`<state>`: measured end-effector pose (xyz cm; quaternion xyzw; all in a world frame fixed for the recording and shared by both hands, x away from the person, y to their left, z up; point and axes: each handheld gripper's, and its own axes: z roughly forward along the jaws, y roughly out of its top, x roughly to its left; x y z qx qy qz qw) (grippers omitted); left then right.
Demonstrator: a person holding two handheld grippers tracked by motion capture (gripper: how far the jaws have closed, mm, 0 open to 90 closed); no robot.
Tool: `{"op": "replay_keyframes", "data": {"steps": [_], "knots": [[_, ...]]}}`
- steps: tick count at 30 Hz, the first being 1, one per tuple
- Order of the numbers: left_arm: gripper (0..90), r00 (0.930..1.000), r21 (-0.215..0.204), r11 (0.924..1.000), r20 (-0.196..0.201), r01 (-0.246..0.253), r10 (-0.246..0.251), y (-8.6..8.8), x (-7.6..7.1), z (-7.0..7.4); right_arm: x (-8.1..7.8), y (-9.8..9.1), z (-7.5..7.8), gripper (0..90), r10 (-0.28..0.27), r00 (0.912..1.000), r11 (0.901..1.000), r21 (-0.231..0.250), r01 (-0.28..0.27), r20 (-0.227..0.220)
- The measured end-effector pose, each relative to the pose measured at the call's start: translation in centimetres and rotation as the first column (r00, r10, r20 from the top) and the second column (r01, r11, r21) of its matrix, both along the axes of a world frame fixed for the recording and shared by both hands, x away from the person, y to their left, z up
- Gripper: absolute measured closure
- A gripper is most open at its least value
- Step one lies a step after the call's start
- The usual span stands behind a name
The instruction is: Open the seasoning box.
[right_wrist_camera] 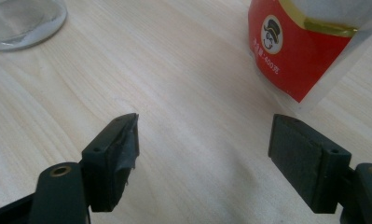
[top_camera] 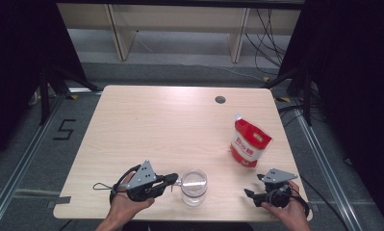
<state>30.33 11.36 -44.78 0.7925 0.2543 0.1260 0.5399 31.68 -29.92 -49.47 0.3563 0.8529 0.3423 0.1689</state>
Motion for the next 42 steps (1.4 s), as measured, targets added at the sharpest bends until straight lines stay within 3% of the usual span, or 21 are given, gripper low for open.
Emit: {"op": "replay_keyframes", "data": {"steps": [4, 5, 10, 12, 14, 16, 17, 18, 20, 21, 22, 25, 26, 28, 30, 32, 33, 34, 35, 39, 42], "knots": [[88.9, 0.9999, 0.022, 0.9997, 0.011, 0.006, -0.007, 0.0, 0.2, -0.1, 0.1, 0.1, 0.1, 25.5, 0.028, 0.9995, 0.9996, 0.009, -0.028, 0.015], [88.9, 0.9999, 0.025, 0.9997, 0.013, 0.006, -0.006, 0.0, 0.2, -0.1, -0.1, 0.2, 0.2, 25.5, 0.006, 0.9997, 1.0000, 0.008, -0.006, 0.023], [88.9, 0.9999, 0.018, 0.9998, 0.013, 0.003, -0.004, 0.0, 0.2, -0.1, -0.4, 0.8, 0.7, 28.7, 0.036, 0.9980, 0.9990, 0.025, -0.037, 0.052], [88.9, 0.9999, 0.016, 0.9999, 0.011, 0.002, -0.003, 0.1, 0.2, -0.2, -0.6, 1.2, 1.0, 35.2, 0.051, 0.9969, 0.9980, 0.034, -0.053, 0.060], [88.8, 1.0000, 0.014, 0.9999, 0.005, -0.003, 0.003, 0.1, 0.2, -0.2, -0.9, 1.6, 1.4, 39.9, 0.088, 0.9902, 0.9954, 0.029, -0.091, 0.109], [88.7, 1.0000, 0.013, 0.9999, 0.000, -0.006, 0.006, 0.2, 0.1, -0.2, -1.1, 1.8, 1.6, 43.1, 0.091, 0.9894, 0.9947, 0.038, -0.096, 0.113], [88.7, 1.0000, 0.015, 0.9999, 0.000, -0.007, 0.007, 0.2, 0.2, -0.3, -1.1, 2.0, 1.8, 45.7, 0.110, 0.9848, 0.9924, 0.040, -0.116, 0.135], [88.6, 0.9999, 0.010, 0.9999, -0.008, -0.011, 0.011, 0.2, 0.1, -0.3, -1.4, 2.4, 2.2, 49.3, 0.117, 0.9813, 0.9884, 0.079, -0.130, 0.152], [88.6, 1.0000, 0.013, 0.9999, -0.002, -0.004, 0.004, 0.2, 0.2, -0.3, -1.6, 2.6, 2.4, 51.3, 0.126, 0.9815, 0.9840, 0.108, -0.142, 0.145], [88.5, 1.0000, 0.019, 0.9998, 0.006, -0.003, 0.003, 0.2, 0.2, -0.3, -1.9, 3.2, 2.7, 56.9, 0.152, 0.9749, 0.9739, 0.144, -0.175, 0.163], [88.4, 1.0000, 0.019, 0.9998, 0.006, -0.003, 0.003, 0.2, 0.2, -0.3, -2.2, 3.6, 2.7, 59.6, 0.149, 0.9769, 0.9721, 0.159, -0.173, 0.154], [88.2, 0.9999, 0.017, 0.9998, 0.010, 0.006, -0.006, 0.3, 0.3, -0.4, -2.6, 4.6, 3.2, 66.2, 0.189, 0.9672, 0.9597, 0.177, -0.219, 0.169], [88.0, 0.9999, 0.017, 0.9998, 0.011, 0.005, -0.005, 0.3, 0.3, -0.4, -2.6, 4.9, 3.2, 67.1, 0.212, 0.9574, 0.9529, 0.176, -0.247, 0.196], [88.1, 0.9999, 0.013, 0.9999, 0.012, 0.005, -0.005, 0.3, 0.3, -0.4, -2.8, 5.3, 3.4, 68.3, 0.219, 0.9565, 0.9487, 0.187, -0.255, 0.193], [88.0, 0.9999, 0.011, 0.9999, 0.013, 0.008, -0.008, 0.3, 0.3, -0.4, -3.2, 6.1, 3.7, 74.4, 0.226, 0.9488, 0.9434, 0.193, -0.270, 0.221], [88.0, 0.9998, 0.022, 0.9997, 0.014, 0.014, -0.014, 0.4, 0.4, -0.4, -3.4, 6.4, 3.7, 76.3, 0.226, 0.9496, 0.9392, 0.210, -0.272, 0.217], [88.0, 0.9999, 0.013, 0.9999, 0.012, 0.010, -0.010, 0.3, 0.3, -0.5, -3.5, 6.9, 3.9, 78.9, 0.241, 0.9449, 0.9322, 0.218, -0.289, 0.222], [87.9, 0.9999, 0.013, 0.9999, 0.012, 0.010, -0.010, 0.3, 0.3, -0.5, -3.5, 6.9, 3.9, 78.9, 0.241, 0.9449, 0.9322, 0.218, -0.289, 0.222], [87.9, 0.9999, -0.005, 1.0000, -0.013, -0.006, 0.006, 0.2, 0.2, -0.5, -3.5, 7.5, 3.9, 81.9, 0.263, 0.9366, 0.9267, 0.210, -0.312, 0.232], [88.0, 0.9998, -0.010, 0.9999, -0.017, -0.005, 0.005, 0.3, 0.2, -0.6, -3.5, 8.5, 3.9, 85.6, 0.273, 0.9309, 0.9175, 0.225, -0.328, 0.242], [88.0, 0.9998, -0.013, 0.9999, -0.018, -0.010, 0.010, 0.2, 0.1, -0.6, -3.6, 9.0, 4.0, 87.9, 0.267, 0.9324, 0.9165, 0.235, -0.324, 0.244]]}}
